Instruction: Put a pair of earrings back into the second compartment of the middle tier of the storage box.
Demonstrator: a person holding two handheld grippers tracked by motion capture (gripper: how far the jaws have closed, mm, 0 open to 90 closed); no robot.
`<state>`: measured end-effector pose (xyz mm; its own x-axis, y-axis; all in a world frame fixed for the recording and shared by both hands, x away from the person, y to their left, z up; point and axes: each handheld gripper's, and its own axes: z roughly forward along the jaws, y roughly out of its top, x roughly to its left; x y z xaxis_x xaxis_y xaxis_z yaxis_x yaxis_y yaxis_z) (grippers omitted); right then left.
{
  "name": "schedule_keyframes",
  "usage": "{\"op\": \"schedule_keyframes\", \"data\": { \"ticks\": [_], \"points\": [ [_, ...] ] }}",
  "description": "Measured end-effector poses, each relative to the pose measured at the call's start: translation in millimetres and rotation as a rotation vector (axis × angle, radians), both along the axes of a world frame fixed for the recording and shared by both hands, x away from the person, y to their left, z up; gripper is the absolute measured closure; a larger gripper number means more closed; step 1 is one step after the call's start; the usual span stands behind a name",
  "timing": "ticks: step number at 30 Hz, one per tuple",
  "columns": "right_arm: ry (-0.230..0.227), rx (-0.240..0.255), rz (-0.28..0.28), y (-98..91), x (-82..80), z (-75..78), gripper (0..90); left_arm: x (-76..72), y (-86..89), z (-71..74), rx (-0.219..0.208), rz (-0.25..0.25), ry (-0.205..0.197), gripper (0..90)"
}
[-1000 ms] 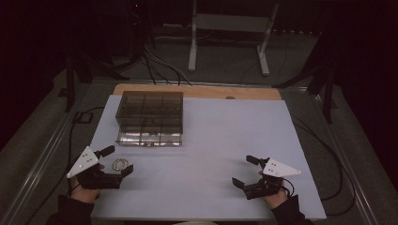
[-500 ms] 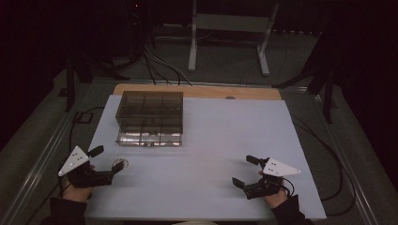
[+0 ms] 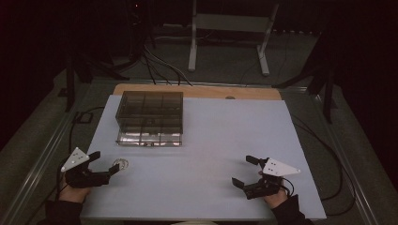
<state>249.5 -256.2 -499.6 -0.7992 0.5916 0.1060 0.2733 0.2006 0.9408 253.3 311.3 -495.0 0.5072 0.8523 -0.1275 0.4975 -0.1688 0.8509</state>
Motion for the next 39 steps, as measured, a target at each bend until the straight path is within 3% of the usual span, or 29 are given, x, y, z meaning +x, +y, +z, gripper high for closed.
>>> {"op": "schedule_keyframes", "data": {
  "ticks": [3, 9, 14, 20, 26, 31, 34, 39],
  "points": [
    [0.001, -0.002, 0.0, 0.1, 0.3, -0.2, 0.0, 1.8, 1.7, -2.0, 0.011, 0.014, 0.019, 7.4],
    [0.007, 0.0, 0.0, 0.2, 0.7, -0.5, 0.0, 4.7, 5.3, -5.3, 0.039, 0.09, 0.049, 18.5],
    [0.007, -0.002, 0.002, 0.3, 0.8, -0.6, 0.0, 5.5, 4.3, -7.6, 0.057, 0.105, 0.049, 29.5],
    [0.008, -0.002, 0.002, 0.1, 0.9, -0.7, 0.0, 4.8, -3.6, -11.2, 0.072, 0.035, 0.056, 41.9],
    [0.012, -0.005, 0.005, 0.2, 1.3, -1.0, 0.0, 5.0, -15.1, -17.7, 0.12, -0.053, 0.066, 53.3],
    [0.011, -0.006, 0.005, 0.7, 1.3, -1.0, 0.0, 7.6, -20.4, -19.5, 0.135, -0.08, 0.079, 62.2],
    [0.013, -0.007, 0.004, 0.7, 1.4, -1.1, 0.0, 10.8, -22.3, -22.7, 0.152, -0.09, 0.107, 66.3],
    [0.016, -0.009, 0.006, 1.2, 1.6, -1.3, 0.0, 17.5, -23.2, -25.5, 0.134, -0.083, 0.13, 72.4]
  ]
}}
